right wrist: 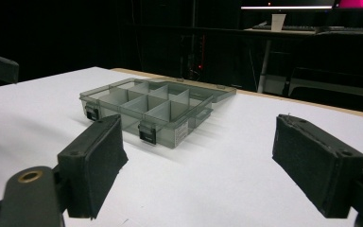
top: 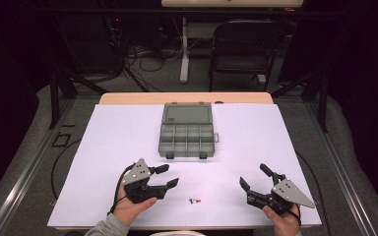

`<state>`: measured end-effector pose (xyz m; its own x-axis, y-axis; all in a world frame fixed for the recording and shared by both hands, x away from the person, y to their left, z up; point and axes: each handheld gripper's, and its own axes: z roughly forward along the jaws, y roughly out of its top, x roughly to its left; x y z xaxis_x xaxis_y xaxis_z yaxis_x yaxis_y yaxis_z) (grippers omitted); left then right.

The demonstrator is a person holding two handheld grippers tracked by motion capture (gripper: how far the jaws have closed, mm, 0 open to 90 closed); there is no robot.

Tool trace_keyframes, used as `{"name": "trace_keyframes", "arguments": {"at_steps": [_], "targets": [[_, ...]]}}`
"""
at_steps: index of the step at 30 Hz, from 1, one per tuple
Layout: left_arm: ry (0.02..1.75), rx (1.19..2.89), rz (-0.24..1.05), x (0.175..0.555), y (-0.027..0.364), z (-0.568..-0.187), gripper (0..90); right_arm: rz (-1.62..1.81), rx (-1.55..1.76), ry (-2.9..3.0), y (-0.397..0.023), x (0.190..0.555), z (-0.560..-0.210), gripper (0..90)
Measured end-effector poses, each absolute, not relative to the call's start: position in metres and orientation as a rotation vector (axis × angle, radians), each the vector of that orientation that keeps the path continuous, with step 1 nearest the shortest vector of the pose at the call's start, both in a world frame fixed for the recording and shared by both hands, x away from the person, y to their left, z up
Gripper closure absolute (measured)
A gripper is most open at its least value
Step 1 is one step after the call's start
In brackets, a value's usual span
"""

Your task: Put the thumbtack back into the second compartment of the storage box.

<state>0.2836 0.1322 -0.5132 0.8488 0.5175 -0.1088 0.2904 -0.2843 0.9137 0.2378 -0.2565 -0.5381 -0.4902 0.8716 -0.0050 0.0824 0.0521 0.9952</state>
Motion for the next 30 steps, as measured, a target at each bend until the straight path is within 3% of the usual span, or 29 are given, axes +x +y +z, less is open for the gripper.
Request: {"name": "trace_keyframes", "arguments": {"at_steps": [17,30], "targets": [[0.529,2.074,0.121,0.286,0.092,-0.544,49.6,1.505,0.981,1.677,-0.257,0.239,-0.538,16.9],[0.488,2.214,0.105,0.28,0.075,-0.558,54.6,1.508,0.977,1.684,-0.258,0.238,-0.538,16.8]]}}
